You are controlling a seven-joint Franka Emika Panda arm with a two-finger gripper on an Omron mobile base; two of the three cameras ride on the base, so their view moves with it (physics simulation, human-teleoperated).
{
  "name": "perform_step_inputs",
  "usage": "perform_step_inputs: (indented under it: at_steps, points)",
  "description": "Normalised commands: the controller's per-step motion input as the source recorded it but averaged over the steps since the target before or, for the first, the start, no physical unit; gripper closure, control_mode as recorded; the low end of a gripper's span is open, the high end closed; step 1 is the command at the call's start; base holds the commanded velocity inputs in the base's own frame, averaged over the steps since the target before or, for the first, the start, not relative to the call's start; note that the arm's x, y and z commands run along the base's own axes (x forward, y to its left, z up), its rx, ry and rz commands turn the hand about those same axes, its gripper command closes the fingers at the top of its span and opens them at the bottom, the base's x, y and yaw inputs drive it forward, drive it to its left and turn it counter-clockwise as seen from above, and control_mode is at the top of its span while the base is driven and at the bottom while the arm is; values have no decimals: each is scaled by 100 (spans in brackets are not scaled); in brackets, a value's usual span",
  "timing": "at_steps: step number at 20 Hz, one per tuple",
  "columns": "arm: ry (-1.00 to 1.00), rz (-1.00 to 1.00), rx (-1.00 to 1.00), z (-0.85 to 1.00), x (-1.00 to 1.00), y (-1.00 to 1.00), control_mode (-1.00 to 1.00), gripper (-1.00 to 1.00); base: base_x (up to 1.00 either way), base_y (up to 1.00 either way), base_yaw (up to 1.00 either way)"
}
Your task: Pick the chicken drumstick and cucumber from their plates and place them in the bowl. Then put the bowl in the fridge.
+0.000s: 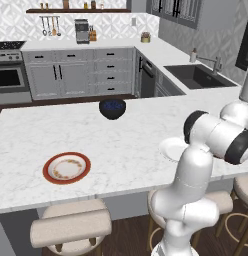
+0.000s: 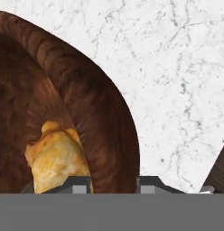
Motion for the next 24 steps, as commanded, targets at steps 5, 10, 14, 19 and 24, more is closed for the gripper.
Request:
perform_step_inputs:
  at_steps: [5,10,14,19,24]
  points:
    - [5,-23,2,98,-61,10,-100,100,0,0,0]
    - [1,-13,2,93,-50,21,-100,100,0,0,0]
    - [-4,-11,2,47,-41,75,-100,100,0,0,0]
    - [-15,-14,12,20,-41,88,-100,100,0,0,0]
    - [-8,-12,3,50,-24,78,-100,100,0,0,0]
